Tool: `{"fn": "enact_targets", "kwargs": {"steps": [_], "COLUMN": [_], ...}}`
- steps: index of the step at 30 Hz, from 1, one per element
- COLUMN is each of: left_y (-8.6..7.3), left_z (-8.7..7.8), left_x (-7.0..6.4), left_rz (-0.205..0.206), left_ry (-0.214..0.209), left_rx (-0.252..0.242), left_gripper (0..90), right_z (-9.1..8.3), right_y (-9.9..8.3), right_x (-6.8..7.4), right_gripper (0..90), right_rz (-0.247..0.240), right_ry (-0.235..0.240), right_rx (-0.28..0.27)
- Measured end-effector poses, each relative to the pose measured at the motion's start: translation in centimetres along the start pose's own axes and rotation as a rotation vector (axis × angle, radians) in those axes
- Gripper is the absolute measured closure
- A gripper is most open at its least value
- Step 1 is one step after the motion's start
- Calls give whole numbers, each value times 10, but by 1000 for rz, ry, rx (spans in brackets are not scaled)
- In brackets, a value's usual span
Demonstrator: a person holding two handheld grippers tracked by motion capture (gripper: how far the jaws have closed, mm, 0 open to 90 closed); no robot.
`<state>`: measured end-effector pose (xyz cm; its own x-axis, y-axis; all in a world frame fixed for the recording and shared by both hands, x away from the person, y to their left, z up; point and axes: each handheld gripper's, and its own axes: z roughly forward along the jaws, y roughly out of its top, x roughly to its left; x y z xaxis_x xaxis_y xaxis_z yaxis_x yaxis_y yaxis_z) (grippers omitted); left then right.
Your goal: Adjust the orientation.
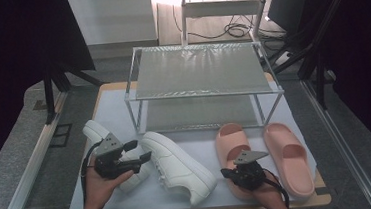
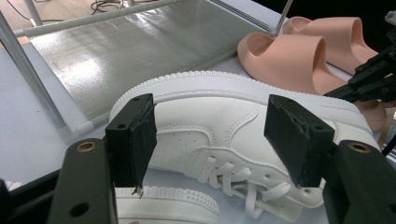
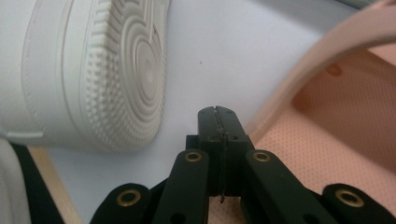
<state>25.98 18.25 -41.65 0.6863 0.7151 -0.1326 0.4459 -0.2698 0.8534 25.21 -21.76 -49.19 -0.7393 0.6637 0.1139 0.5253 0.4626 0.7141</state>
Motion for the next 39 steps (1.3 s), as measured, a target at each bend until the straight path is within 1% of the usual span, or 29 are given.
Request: {"fn": "enact_targets", "kwargs": {"steps": [2,3,4,10,13,14,20,22,25,28,29,30,31,32,34,35,36,37,39], "left_y": [0,0,0,0,0,0,0,0,-1,-1,-1,-1,-1,-1,-2,-2,-2,-3,-3], "left_z": [-1,-1,-2,-1,-1,-1,-1,-2,-4,-6,-7,-7,-8,-8,-9,-9,-9,-9,-10], "left_x": [1,1,2,2,3,3,3,3,4,5,5,6,6,7,8,8,8,8,7], "left_rz": [-3,-4,-5,-5,-7,-7,-9,-10,-12,-9,-9,-10,-12,-12,-17,-17,-18,-21,-20], "left_ry": [2,4,6,5,6,5,3,0,-2,0,1,3,4,7,11,11,12,13,14], "left_rx": [-2,-3,-5,-3,-3,-3,-4,-6,-14,-20,-22,-23,-24,-24,-25,-25,-24,-23,-23], "left_gripper": [347,347,347,347,347,347,347,347,347,347,347,347,347,348,348,348,348,348,348], "right_z": [-6,-6,-11,-18,-25,-28,-34,-34,-34,-36,-42,-42,-45,-48,-58,-58,-60,-66,-68], "right_y": [-5,-5,-9,-14,-21,-23,-26,-26,-25,-23,-21,-21,-21,-20,-19,-19,-19,-19,-19], "right_x": [-4,-4,-8,-14,-19,-23,-30,-33,-33,-33,-34,-34,-36,-37,-43,-43,-45,-49,-50], "right_gripper": [900,900,900,900,900,900,900,900,900,900,900,900,900,882,847,847,826,755,738], "right_rz": [19,19,37,44,72,80,89,97,97,91,95,95,97,98,102,102,105,109,108], "right_ry": [13,13,20,12,25,23,21,33,37,45,47,47,47,45,22,22,15,0,-8], "right_rx": [-3,-3,-3,6,-8,-5,6,5,7,-3,-24,-24,-37,-51,-75,-75,-81,-96,-100]}}
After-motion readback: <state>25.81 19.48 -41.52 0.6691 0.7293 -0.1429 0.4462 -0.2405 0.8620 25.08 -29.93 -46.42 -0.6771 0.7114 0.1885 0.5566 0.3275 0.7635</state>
